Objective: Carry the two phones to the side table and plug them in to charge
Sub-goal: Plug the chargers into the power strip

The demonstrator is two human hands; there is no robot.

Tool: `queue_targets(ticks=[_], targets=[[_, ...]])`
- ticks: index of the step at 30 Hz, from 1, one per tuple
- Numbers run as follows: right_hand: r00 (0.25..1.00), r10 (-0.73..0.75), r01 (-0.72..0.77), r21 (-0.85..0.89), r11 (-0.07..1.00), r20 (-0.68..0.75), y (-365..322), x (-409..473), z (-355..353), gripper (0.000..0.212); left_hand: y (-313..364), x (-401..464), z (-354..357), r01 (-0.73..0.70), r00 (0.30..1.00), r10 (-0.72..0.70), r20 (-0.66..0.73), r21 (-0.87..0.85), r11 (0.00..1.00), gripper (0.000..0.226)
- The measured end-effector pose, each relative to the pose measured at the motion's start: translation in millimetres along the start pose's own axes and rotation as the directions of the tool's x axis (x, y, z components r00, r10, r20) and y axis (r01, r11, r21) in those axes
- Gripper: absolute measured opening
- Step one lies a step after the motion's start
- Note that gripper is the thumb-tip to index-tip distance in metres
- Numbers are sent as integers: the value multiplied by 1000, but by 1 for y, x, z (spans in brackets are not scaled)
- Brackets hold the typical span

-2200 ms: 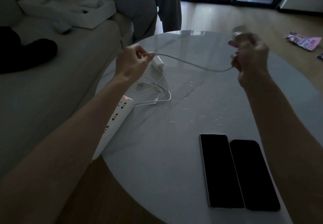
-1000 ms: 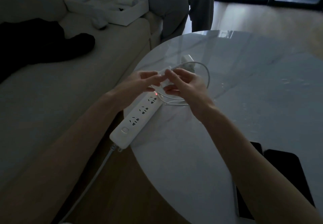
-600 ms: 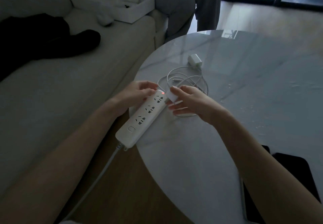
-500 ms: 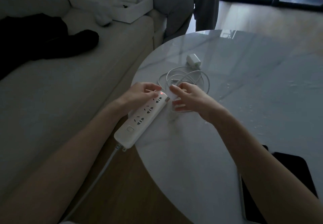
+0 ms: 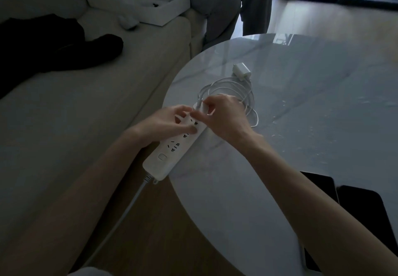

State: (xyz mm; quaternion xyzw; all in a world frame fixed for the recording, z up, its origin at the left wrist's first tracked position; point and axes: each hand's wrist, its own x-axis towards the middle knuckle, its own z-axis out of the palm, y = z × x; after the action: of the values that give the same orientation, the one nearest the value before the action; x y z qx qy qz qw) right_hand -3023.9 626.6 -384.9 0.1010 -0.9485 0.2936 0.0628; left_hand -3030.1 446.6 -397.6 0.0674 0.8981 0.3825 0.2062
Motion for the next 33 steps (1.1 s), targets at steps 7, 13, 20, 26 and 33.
queue_targets(ticks=[7,13,20,26,33], targets=[[991,-131,135,-208,969,35,-11,1,4,47,2,-4,13,-32,995,49,-90,180,983,69],[996,-83,81,-169,982,-7,-7,-6,15,39,6,-10,13,-28,992,50,-116,184,983,72],[1000,-27,25,-123,992,-13,-11,-10,16,37,12,-14,11,-40,992,62,-111,190,981,66],[987,-13,36,-138,990,163,-6,-10,-7,44,18,-19,10,-138,974,150,-170,80,987,65],[927,140,-355,695,625,347,60,11,-86,25,16,-12,21,-141,933,175,-313,129,982,44]])
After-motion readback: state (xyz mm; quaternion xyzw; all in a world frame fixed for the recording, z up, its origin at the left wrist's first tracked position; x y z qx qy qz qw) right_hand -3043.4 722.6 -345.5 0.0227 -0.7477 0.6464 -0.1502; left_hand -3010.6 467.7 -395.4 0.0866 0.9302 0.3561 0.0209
